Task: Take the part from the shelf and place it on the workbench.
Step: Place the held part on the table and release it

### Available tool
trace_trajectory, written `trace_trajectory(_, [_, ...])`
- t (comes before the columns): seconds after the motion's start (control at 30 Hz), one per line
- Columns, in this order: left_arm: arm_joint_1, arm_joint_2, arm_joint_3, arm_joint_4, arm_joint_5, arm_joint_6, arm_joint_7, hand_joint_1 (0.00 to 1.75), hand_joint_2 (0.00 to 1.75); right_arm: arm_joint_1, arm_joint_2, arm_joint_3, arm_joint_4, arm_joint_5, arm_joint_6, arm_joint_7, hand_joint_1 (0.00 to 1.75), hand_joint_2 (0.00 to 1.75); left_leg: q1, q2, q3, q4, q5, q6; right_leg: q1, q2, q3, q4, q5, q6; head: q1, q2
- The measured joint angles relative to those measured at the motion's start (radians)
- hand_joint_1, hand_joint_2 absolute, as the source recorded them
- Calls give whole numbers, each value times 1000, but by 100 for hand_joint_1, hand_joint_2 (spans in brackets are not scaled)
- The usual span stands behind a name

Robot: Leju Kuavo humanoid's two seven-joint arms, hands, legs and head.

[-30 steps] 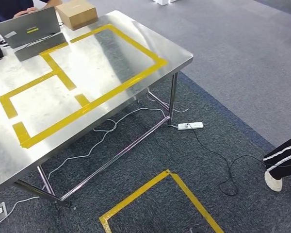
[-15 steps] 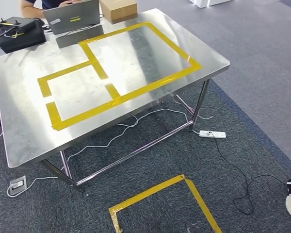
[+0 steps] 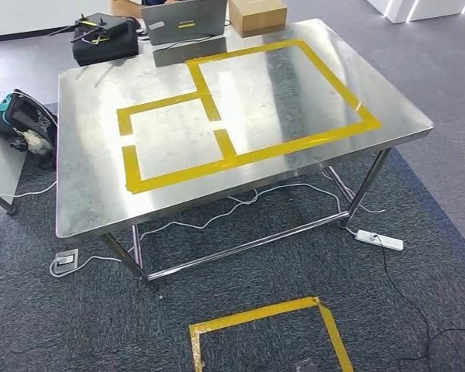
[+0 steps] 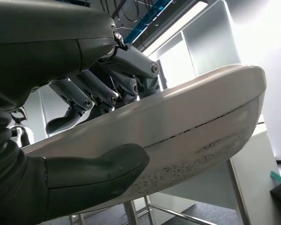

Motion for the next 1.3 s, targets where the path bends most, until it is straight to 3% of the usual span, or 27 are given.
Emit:
trace_trajectory(0.07, [3, 0, 1, 0, 0, 1, 1, 175, 175, -1, 1, 2, 0, 0, -1, -3, 0, 0, -4, 50, -19, 37, -24, -8, -2, -22, 1, -3, 3, -13, -5, 0])
trace_trajectory(0.13, [-1, 0, 0, 0, 0, 1, 1, 175, 175, 0, 1, 2, 0, 0, -2, -4, 0, 0, -8, 115, -76, 153, -85, -14, 0, -45, 0, -5, 3, -22, -11, 0])
trace_trajectory(0.2, [-2, -2, -2, 0, 0, 1, 1, 175, 175, 3, 0, 2, 0, 1, -1, -4, 0, 0, -6, 132, -133, 273, -130, -17, 3, -67, -1, -5, 2, -25, -11, 0])
trace_trajectory(0.23, [-1, -2, -2, 0, 0, 1, 1, 175, 175, 4, 0, 3, 0, 2, -1, -4, 0, 0, -6, 133, -141, 291, -127, -17, 4, -76, -1, -5, 1, -26, -11, 0])
trace_trajectory(0.27, [-1, -3, -2, 0, 0, 1, 2, 175, 175, 4, 0, 4, 0, 4, 0, -4, 0, 0, -6, 134, -127, 268, -105, -15, 4, -85, 0, -5, 0, -26, -11, 0])
trace_trajectory(0.37, [-3, 0, -2, 0, 0, 2, 2, 175, 175, 0, 0, 9, 0, 9, 1, -5, 0, 0, -10, 159, -19, 72, -22, -6, 9, -104, 4, -4, -4, -19, -11, 0])
trace_trajectory(0.43, [-4, 2, -2, 0, 0, 3, 2, 175, 175, -1, 0, 12, 0, 13, 2, -6, 0, 0, -15, 173, 14, 8, -15, 1, 14, -113, 5, -5, -7, -10, -9, 0])
trace_trajectory(0.5, [-3, 2, -1, 0, 0, 3, 2, 175, 175, -1, 0, 16, 0, 18, 3, -8, 0, 0, -16, 164, 13, 1, -14, 12, 15, -120, 8, -10, -8, 1, -8, 0])
trace_trajectory(0.57, [-3, 3, -1, 0, 0, 4, 2, 175, 175, -1, 0, 19, 0, 21, 3, -13, 0, 0, -12, 157, 15, -4, -11, 23, 14, -104, -4, 16, -27, 12, -5, 0])
trace_trajectory(0.6, [-3, 4, -2, 0, 0, 5, 2, 175, 175, -1, 0, 20, 0, 19, 3, -16, 0, 0, -9, 154, 16, -6, -10, 29, 13, -90, -26, 61, -52, 17, -4, 0])
trace_trajectory(0.67, [-4, 4, -5, 0, 1, 5, -3, 175, 175, 0, 0, 20, 0, 14, 9, -20, 0, 0, -9, 149, 16, -6, -11, 35, 13, -71, -94, 199, -115, 23, -2, 0])
trace_trajectory(0.7, [-3, 5, -9, 0, 3, 4, -12, 175, 175, 1, 0, 21, 0, 13, 14, -21, 0, 0, -9, 146, 17, -5, -12, 37, 13, -69, -125, 258, -133, 24, -1, 0])
trace_trajectory(0.73, [0, 7, -14, 0, 9, 3, -25, 175, 175, 3, 0, 22, 0, 13, 20, -23, 0, 0, -10, 142, 18, -5, -12, 37, 13, -69, -142, 285, -132, 24, -1, 0])
trace_trajectory(0.77, [2, 9, -22, 0, 20, 1, -43, 175, 175, 4, 0, 23, 0, 15, 27, -26, 0, 0, -9, 139, 19, -5, -13, 37, 12, -69, -138, 269, -110, 24, -1, 0])
trace_trajectory(0.87, [11, 25, -64, 0, 81, -18, -91, 175, 175, 2, 0, 27, 0, 20, 43, -35, 0, 0, -9, 129, 25, -1, -18, 29, 9, -64, -51, 71, -8, 19, -1, 0])
trace_trajectory(0.93, [14, 42, -111, 0, 118, -19, -91, 175, 175, -1, 0, 30, 0, 23, 51, -39, 0, 0, -13, 124, 23, 5, -20, 29, 6, -58, -15, -3, 13, 15, -1, 0])
trace_trajectory(1.03, [11, 82, -218, 0, 190, -6, -40, 175, 175, -2, 0, 33, 0, 29, 62, -46, 0, 0, -16, 123, 20, 4, -14, 45, 6, -56, -14, -8, 18, 10, -3, 0])
trace_trajectory(1.07, [5, 98, -266, 0, 221, -1, -15, 175, 175, -2, 0, 34, 0, 31, 66, -48, 0, 0, -16, 123, 20, 0, -11, 45, 7, -56, -15, -8, 19, 8, -3, 0])
trace_trajectory(1.3, [-124, 177, -620, 11, 335, 24, 119, 175, 175, -5, 0, 49, 0, 44, 98, -45, 0, 0, -15, 122, 20, -13, 0, 13, 10, -57, -21, -7, 24, -3, -2, 0])
